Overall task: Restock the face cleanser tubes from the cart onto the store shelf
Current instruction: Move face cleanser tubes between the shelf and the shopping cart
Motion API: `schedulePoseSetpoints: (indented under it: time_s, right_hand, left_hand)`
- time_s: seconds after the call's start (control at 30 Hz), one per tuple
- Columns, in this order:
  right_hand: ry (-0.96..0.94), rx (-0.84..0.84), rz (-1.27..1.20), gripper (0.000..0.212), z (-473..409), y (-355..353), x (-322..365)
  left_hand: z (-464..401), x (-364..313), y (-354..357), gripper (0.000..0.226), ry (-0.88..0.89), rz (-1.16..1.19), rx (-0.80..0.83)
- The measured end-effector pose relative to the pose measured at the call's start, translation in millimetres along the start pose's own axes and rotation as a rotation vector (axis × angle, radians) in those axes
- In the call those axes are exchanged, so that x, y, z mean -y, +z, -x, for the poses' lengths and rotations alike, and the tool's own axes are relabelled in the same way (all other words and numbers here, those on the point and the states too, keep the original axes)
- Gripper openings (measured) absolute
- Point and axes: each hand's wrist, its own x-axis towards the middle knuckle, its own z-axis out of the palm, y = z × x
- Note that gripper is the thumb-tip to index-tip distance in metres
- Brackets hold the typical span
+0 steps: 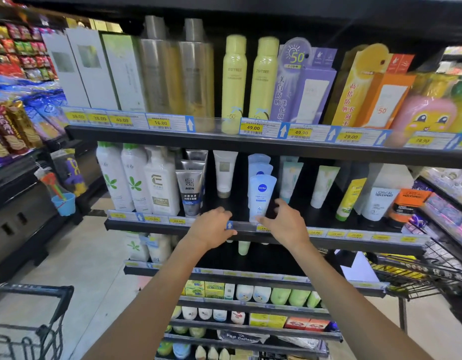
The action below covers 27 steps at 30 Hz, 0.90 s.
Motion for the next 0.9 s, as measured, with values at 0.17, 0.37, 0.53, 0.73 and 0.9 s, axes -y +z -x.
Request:
schedulePoseSetpoints:
  time_s: [0.17,0.37,0.53,0.73,0.9]
  right_hand:
    - [-0.218,-0.121,0.165,0.067,60,-9,4]
    - [-0.437,0.0,0.225,0.072,120,14,32]
    - [-0.577,0.161,0.185,0.068,176,56,65]
    - [-0.719,0.386,0.158,0.065,255,127,122]
    - [-0.891,0.561,0.14,0.066,318,193,176]
  left_hand:
    - [50,-5,1,0.055,-0.012,0.039,-0.189]
    - [149,15,5,0.062,-0.26,0.025,-0.201]
    - [263,50,16,0.061,-0.451,-0.013,-0.185]
    - [403,89,27,0.059,-0.734,0.029,-0.14]
    - [496,124,46,0.054,-0.947,0.089,-0.142]
